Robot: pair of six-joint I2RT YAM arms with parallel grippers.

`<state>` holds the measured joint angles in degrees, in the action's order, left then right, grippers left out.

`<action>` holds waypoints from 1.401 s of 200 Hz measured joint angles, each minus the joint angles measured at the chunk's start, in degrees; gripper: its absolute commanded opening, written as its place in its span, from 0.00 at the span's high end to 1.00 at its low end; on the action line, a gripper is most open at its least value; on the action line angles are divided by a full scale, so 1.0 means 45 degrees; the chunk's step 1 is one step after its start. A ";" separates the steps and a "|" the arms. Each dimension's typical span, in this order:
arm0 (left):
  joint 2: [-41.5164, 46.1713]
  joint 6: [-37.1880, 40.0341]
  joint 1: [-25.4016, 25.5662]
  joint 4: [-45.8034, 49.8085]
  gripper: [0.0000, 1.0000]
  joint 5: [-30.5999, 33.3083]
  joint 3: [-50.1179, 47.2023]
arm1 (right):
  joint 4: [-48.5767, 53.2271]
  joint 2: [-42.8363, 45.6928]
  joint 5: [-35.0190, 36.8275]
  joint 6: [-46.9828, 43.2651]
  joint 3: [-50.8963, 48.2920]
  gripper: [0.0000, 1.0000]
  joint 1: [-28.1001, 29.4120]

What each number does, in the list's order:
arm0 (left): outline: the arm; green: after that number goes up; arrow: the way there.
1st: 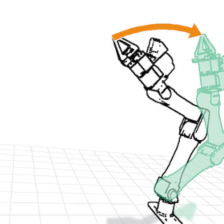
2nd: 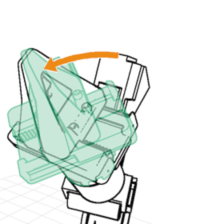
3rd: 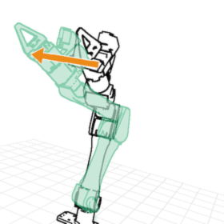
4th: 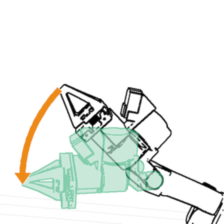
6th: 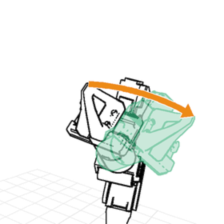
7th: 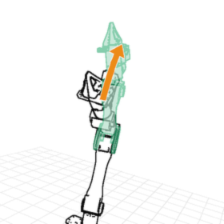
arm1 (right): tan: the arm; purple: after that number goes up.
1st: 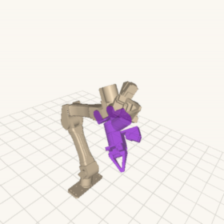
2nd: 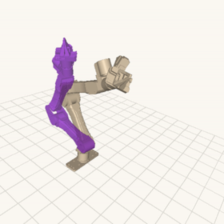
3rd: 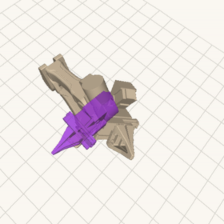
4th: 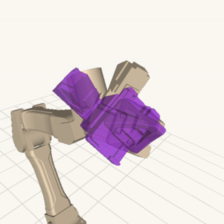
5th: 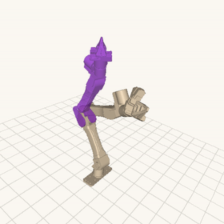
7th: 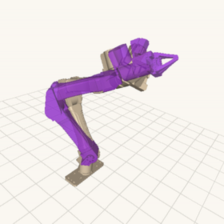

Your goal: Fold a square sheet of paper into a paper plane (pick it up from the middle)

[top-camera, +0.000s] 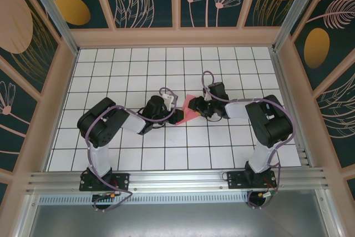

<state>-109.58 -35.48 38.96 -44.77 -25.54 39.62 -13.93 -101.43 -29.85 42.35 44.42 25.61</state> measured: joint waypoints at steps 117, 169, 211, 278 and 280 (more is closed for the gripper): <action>0.2127 -0.0189 -0.0146 0.2084 0.71 0.1491 0.0078 | 0.2458 -0.0505 0.0986 -0.0219 0.1564 0.50 0.0374; 0.1705 -0.1316 -0.0146 0.2021 0.83 0.0544 0.0233 | 0.3546 -0.0792 0.1234 -0.0350 0.2302 0.46 0.0495; 0.1098 -0.1486 -0.0146 0.2118 0.88 0.0301 0.0792 | 0.3857 -0.0879 0.1311 -0.0350 0.2501 0.46 0.0525; 0.0393 -0.1511 -0.0146 0.2856 0.95 0.0369 0.1307 | 0.3939 -0.0894 0.1331 -0.0350 0.2545 0.47 0.0539; 0.0379 -0.1511 -0.0146 0.2875 0.95 0.0384 0.1331 | 0.3934 -0.0894 0.1331 -0.0350 0.2545 0.47 0.0534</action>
<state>-107.87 -42.28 38.30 -31.83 -23.81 45.60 3.77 -105.45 -23.86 40.77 55.88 28.01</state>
